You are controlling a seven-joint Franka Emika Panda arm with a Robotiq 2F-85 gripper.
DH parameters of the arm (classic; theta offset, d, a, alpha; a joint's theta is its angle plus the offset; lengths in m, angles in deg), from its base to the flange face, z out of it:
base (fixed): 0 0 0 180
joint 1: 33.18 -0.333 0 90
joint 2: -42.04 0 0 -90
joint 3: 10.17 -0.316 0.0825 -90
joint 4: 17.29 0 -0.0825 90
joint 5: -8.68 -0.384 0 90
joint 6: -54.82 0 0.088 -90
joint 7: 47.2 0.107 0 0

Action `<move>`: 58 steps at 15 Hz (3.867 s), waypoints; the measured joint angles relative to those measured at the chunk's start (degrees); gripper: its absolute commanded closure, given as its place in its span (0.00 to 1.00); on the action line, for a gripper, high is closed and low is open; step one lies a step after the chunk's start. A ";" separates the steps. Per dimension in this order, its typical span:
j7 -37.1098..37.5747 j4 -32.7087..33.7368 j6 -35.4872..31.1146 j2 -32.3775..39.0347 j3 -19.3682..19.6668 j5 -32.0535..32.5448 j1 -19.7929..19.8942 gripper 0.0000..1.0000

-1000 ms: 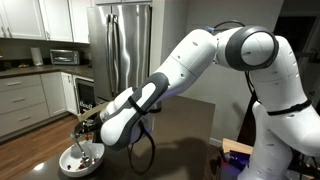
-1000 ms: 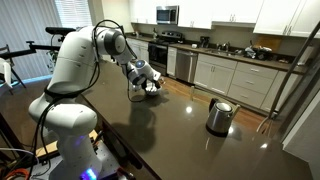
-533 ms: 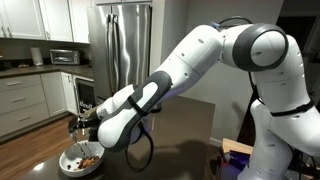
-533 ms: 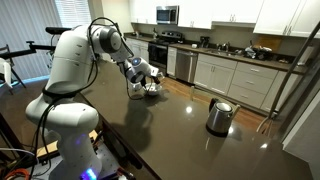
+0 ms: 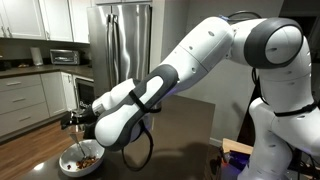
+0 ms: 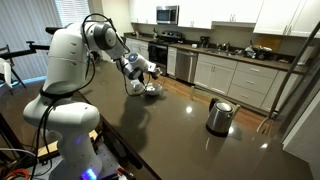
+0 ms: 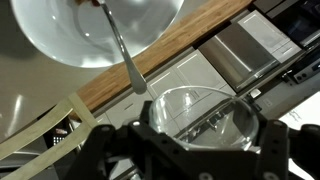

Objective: Move the objects from the two cups into the bowl

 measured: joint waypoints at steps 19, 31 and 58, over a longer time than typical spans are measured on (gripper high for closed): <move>2.64 0.09 26.85 -6.25 -29.40 -19.58 36.38 0.43; -17.98 -1.56 45.22 -6.33 -37.34 -52.24 53.53 0.43; -11.52 -3.69 68.91 -4.11 -7.13 -69.57 37.34 0.43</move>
